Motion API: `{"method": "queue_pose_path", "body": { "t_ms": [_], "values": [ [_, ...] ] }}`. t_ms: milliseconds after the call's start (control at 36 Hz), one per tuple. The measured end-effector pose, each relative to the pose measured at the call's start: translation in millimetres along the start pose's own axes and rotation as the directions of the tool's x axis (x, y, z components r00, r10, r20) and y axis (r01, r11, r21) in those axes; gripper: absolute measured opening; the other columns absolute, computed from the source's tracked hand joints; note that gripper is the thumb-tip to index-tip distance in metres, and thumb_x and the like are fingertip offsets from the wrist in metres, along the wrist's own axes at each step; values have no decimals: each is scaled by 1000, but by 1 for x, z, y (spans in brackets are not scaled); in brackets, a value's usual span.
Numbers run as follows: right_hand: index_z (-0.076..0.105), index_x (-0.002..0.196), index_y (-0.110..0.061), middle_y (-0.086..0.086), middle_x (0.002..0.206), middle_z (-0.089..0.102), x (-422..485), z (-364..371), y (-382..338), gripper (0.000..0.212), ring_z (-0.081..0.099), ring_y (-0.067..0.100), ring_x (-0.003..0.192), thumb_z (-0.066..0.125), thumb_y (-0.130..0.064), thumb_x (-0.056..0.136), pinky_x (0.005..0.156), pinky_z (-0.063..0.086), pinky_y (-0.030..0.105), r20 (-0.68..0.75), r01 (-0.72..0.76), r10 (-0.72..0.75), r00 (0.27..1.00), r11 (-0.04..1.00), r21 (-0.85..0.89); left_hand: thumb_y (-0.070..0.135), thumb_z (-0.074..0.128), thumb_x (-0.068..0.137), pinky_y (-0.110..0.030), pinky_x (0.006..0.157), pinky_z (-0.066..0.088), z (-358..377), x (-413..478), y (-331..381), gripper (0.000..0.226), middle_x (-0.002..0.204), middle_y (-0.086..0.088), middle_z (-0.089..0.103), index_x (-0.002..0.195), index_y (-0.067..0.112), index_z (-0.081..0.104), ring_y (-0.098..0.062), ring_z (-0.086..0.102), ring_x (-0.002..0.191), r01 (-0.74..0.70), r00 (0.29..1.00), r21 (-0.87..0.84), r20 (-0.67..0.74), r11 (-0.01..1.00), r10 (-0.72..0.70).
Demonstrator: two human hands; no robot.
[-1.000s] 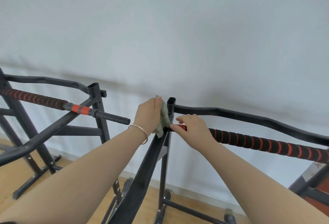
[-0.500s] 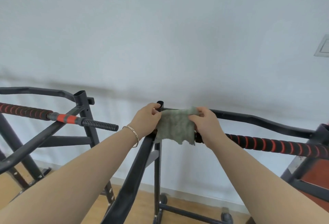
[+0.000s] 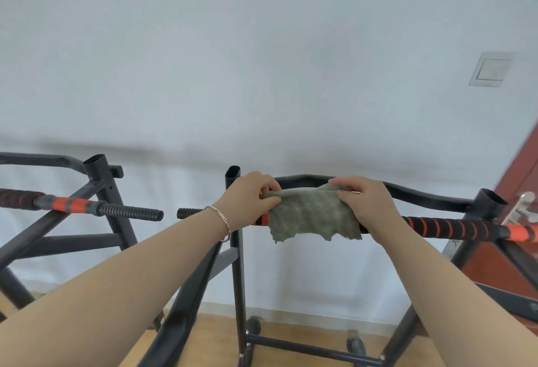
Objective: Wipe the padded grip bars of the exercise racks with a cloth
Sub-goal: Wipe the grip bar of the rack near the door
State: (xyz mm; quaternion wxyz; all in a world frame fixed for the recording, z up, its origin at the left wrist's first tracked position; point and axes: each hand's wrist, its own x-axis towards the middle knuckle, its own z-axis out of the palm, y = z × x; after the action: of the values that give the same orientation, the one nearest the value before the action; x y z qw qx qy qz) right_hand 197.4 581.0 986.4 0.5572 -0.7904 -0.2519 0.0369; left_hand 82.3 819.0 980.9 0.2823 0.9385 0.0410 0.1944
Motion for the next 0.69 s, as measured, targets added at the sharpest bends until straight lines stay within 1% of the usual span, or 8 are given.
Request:
{"method": "queue_pose_path", "body": {
  "t_ms": [83, 167, 250, 333, 417, 556, 583, 694],
  "values": [
    [77, 88, -35, -23, 92, 72, 2, -2, 13, 20, 65, 7, 97, 63, -20, 91, 80, 47, 25, 12, 48, -46, 999, 944, -326, 33, 58, 96, -29, 87, 45, 11, 1, -12, 20, 108, 5, 54, 113, 26, 63, -13, 54, 94, -63, 998, 221, 6, 973, 63],
    [79, 88, -26, -7, 108, 70, 0, 11, 25, 16, 56, 28, 106, 64, -29, 93, 85, 44, 38, -73, 99, -234, 970, 646, -757, 39, 45, 101, -37, 90, 45, 21, 1, -29, 31, 119, 0, 55, 123, 22, 59, -22, 51, 105, -101, 995, 451, 28, 887, 100],
    [75, 88, -18, 3, 98, 70, -4, 33, 28, 21, 59, 33, 92, 64, -36, 90, 82, 48, 46, 73, 373, -497, 864, 536, -758, 46, 32, 103, -37, 82, 47, 24, 2, -40, 38, 112, 2, 57, 120, 23, 58, -22, 51, 98, -126, 991, 600, 118, 790, 68],
    [62, 118, -25, -5, 107, 62, -2, 57, 27, 61, 55, 22, 98, 28, -68, 91, 91, 42, 40, 394, 508, -327, 859, 452, -733, 52, 26, 101, -35, 74, 42, 22, 2, -49, 39, 89, 7, 56, 91, 27, 55, -20, 53, 87, -63, 984, 517, 174, 854, -33],
    [45, 133, -29, -5, 109, 59, 11, 69, 33, 74, 58, 20, 90, 17, -79, 86, 74, 48, 36, 491, 560, -277, 826, 306, -770, 57, 21, 98, -36, 66, 39, 20, 3, -54, 45, 67, 7, 51, 72, 27, 42, -21, 52, 71, -94, 963, 521, 264, 848, -56],
    [47, 114, -28, -6, 78, 55, 26, 78, 37, 74, 51, 20, 58, 5, -81, 84, 51, 38, 29, 516, 587, -324, 793, 177, -790, 57, 26, 101, -37, 65, 40, 19, 4, -56, 45, 69, 6, 50, 84, 22, 48, -20, 51, 72, -100, 947, 557, 306, 825, -92],
    [50, 106, -25, -6, 72, 53, 28, 79, 38, 71, 50, 21, 54, 8, -78, 87, 50, 42, 30, 522, 589, -322, 790, 164, -791, 54, 19, 101, -37, 66, 43, 19, 4, -55, 46, 76, 5, 52, 92, 21, 50, -22, 53, 75, -130, 949, 590, 307, 797, -72],
    [65, 92, -16, -8, 51, 36, 31, 78, 31, 27, 42, 21, 38, 79, -36, 80, 35, 43, 30, 614, 694, -404, 679, 78, -716, 51, -6, 88, -37, 61, 40, 21, 5, -59, 71, 90, -4, 58, 110, 18, 53, -26, 53, 77, -234, 942, 631, 337, 740, 10]
  ]
}}
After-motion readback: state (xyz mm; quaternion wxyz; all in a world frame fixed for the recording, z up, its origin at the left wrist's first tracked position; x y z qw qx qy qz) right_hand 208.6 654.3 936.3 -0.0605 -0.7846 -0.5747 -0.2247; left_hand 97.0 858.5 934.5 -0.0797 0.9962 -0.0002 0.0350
